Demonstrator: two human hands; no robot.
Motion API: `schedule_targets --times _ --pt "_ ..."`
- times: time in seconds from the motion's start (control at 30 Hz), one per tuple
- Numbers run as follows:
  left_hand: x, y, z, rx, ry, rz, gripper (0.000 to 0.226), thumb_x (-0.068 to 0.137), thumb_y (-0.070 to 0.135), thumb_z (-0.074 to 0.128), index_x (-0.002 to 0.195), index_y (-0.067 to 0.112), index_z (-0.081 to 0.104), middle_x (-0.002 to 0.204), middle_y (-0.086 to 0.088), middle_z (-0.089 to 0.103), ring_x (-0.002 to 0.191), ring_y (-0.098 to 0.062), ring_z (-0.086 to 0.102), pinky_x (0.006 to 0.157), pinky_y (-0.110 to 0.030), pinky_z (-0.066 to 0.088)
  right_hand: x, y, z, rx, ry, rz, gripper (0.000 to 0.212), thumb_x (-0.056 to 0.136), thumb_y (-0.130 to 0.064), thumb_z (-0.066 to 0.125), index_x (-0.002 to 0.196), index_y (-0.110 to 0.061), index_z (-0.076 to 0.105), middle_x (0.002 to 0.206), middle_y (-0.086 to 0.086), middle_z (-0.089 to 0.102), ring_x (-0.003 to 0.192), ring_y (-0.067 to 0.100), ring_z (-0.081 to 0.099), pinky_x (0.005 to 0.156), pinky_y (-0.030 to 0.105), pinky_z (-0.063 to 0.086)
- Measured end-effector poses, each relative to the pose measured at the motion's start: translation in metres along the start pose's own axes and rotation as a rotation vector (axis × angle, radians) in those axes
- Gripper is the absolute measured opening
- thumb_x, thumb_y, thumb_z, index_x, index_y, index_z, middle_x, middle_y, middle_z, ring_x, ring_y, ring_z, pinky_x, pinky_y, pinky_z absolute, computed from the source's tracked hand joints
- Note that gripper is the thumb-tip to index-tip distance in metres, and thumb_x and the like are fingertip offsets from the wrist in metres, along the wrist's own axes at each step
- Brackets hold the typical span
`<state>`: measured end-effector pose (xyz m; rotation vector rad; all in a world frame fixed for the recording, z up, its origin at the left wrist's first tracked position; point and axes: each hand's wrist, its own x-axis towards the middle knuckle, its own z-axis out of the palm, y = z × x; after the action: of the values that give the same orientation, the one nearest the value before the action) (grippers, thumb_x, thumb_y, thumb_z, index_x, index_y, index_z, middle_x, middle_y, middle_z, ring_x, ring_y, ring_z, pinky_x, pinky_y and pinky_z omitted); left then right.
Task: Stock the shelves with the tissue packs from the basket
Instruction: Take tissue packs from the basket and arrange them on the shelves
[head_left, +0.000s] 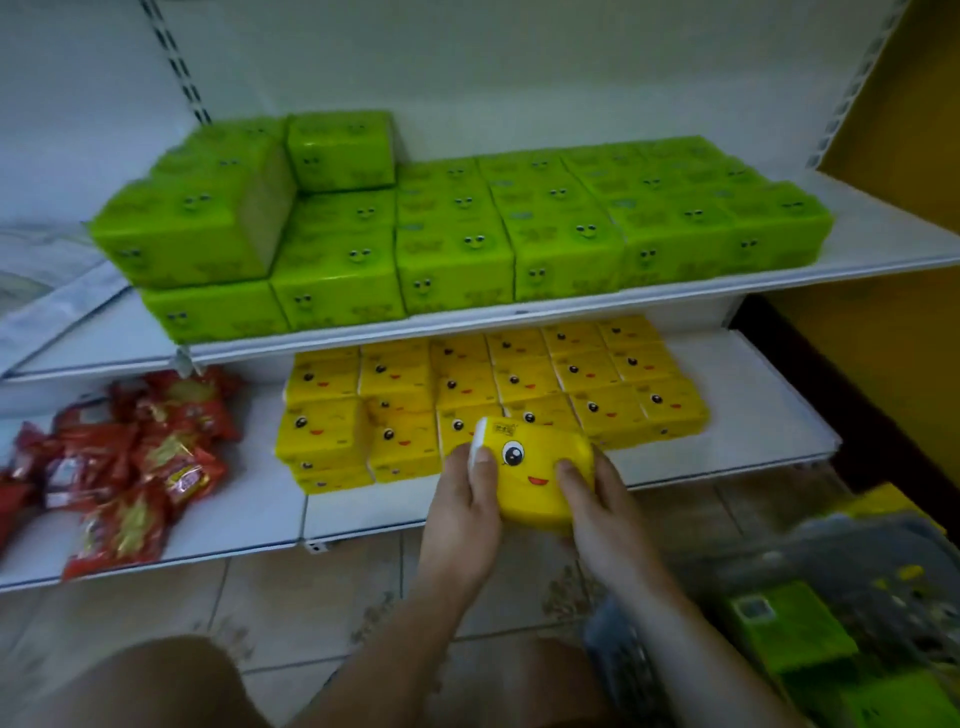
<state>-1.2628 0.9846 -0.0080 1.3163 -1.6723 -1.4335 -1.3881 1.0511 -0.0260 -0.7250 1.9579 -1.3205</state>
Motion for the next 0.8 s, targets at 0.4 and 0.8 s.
schedule_targets --times 0.4,0.8 --pt "0.131 -0.068 -0.129 0.978 0.113 -0.113 0.038 0.099 0.026 0.036 0.135 0.019 0.047 0.14 -0.007 0.045 0.128 -0.034 0.041 0.099 -0.048 0.042 0.124 0.002 0.18 -0.122 -0.036 0.07 0.051 0.097 -0.034 0.052 0.143 -0.019 0.035 0.134 0.012 0.054 0.117 0.039 0.055 0.089 0.04 0.048" --pt "0.161 -0.101 -0.157 1.074 -0.078 -0.01 0.037 0.099 0.029 0.041 0.134 0.021 0.048 0.14 0.0 0.048 0.13 -0.028 0.039 0.1 -0.043 0.045 0.162 0.022 0.227 -0.602 0.102 -0.046 0.042 0.098 -0.048 0.044 0.1 -0.009 0.061 0.101 0.014 0.064 0.094 0.033 0.061 0.065 0.03 0.034"
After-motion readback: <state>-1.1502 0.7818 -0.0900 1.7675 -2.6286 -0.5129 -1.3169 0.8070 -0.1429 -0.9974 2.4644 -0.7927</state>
